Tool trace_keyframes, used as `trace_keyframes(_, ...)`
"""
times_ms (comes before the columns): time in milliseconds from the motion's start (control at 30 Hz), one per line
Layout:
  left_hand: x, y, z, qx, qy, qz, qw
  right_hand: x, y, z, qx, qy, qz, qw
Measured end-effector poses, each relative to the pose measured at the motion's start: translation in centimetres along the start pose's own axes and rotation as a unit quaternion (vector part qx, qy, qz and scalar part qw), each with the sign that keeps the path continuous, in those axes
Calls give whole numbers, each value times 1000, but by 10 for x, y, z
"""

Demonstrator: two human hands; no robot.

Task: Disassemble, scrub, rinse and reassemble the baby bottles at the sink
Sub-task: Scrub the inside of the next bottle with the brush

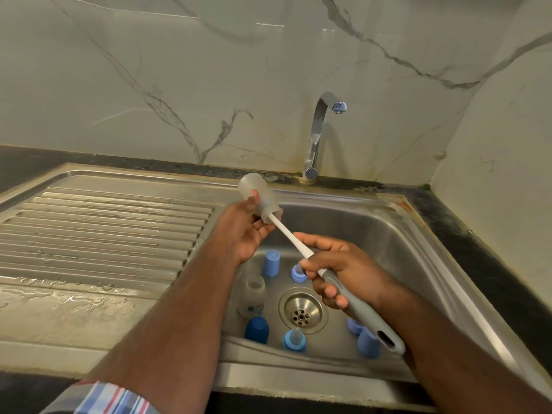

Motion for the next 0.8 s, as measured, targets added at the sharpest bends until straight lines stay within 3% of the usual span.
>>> trace_keyframes(67,1,4,-2,28,-17,-19,999,0,-3,-3,33,-17,19,999)
trace_keyframes(100,1,4,-4,36,-25,-22,999,0,-7,-4,108,-36,48,992)
trace_keyframes(200,2,0,-7,22,-37,-12,999,2,-11,-10,346,-80,127,926)
trace_keyframes(400,1,-14,-16,-95,-58,49,993,3,-6,-22,542,-144,151,814)
trace_keyframes(500,1,-14,-16,-112,-46,61,991,2,-2,-18,571,-136,137,798)
trace_keyframes(567,0,-14,-11,-96,-24,67,993,1,-3,-13,551,-106,121,819)
trace_keyframes(600,-1,-14,-8,-85,-14,69,994,1,-2,-8,513,-89,105,848)
trace_keyframes(700,-1,-11,-2,-55,3,55,997,-2,3,1,300,-57,52,951)
trace_keyframes(800,0,-7,-1,-18,-1,29,999,-2,3,-2,119,-39,21,992)
Point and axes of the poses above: each hand's wrist, its own x-axis away from the middle knuckle, its own y-axis out of the palm, z = x × y, the point moved 10 cm from there along -x, towards the middle knuckle, and after that the axes turned 7 degrees about x, right-handed, at the moved point
